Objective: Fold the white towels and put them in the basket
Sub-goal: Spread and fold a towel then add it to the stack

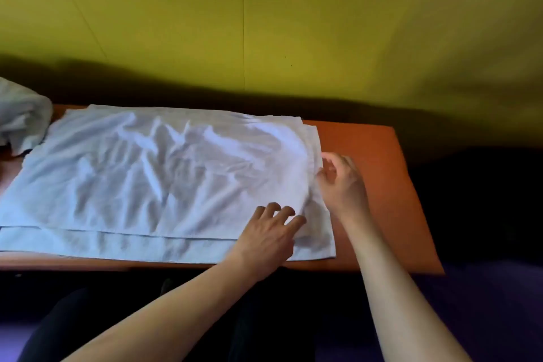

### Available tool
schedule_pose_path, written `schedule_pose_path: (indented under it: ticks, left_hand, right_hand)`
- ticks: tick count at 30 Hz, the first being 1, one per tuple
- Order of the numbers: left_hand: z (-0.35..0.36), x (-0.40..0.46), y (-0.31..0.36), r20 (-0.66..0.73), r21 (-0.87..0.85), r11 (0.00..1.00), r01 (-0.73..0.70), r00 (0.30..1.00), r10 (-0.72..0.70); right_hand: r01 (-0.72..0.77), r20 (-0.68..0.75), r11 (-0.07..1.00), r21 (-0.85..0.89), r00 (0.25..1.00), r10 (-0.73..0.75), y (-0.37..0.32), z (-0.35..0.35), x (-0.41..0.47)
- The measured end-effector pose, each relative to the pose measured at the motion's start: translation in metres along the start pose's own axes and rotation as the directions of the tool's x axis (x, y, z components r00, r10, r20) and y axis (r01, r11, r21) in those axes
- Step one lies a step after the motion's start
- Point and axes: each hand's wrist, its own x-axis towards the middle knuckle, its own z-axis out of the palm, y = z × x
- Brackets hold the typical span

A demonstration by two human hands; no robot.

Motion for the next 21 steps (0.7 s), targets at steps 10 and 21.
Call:
schedule_pose_path:
  ticks: [10, 21]
  left_hand:
    - [0.055, 0.037, -0.018, 0.048, -0.062, 0.992, 0.112, 0.993, -0.109]
    - [0.048, 0.033, -0.020, -0.006, -0.327, 0.902, 0.282, 0.954, -0.300]
  right_hand:
    - [-0.249, 0.164, 0.969, 0.000, 0.955, 0.245, 0.031, 0.056, 0.077]
    - [-0.666, 0.260, 0.735, 0.127, 0.738, 0.623, 0.045, 0.082, 0.115]
